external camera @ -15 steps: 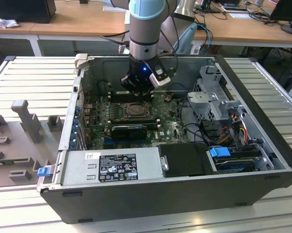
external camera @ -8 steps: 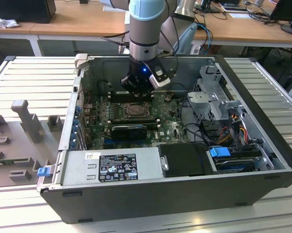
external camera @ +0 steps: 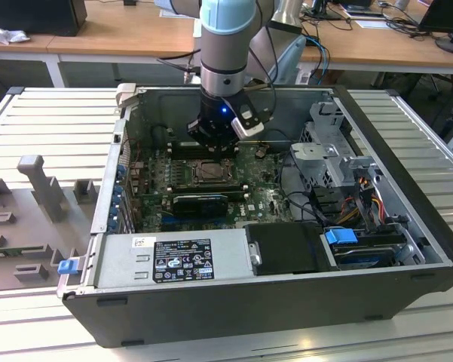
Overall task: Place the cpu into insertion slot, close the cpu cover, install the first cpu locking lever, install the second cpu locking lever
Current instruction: 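Install the first cpu locking lever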
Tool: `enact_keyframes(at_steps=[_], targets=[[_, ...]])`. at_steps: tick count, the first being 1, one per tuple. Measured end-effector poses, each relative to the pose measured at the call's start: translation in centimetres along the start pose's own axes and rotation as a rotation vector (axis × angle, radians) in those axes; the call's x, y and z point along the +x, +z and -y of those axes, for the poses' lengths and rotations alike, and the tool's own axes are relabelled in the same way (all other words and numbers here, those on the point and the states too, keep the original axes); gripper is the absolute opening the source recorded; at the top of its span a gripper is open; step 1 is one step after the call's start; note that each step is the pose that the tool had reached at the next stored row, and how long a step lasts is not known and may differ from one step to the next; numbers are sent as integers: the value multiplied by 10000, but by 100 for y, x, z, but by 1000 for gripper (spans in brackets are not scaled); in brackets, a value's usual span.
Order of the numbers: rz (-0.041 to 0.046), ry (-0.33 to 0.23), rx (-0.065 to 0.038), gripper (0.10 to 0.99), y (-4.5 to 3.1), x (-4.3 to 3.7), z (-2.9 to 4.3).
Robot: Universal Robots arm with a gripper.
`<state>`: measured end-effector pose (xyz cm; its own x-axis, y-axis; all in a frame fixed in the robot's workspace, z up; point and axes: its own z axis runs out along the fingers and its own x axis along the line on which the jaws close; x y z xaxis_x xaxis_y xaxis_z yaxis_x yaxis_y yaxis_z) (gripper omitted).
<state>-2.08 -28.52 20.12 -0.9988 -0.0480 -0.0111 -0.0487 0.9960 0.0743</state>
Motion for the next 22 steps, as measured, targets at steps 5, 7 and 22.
enact_keyframes(at_steps=[5, 7, 22], targets=[[15, 2, -161, 106, -15, -1, -4], [11, 2, -154, 106, -102, -2, -9], [10, 1, -136, 106, -245, -1, 18]])
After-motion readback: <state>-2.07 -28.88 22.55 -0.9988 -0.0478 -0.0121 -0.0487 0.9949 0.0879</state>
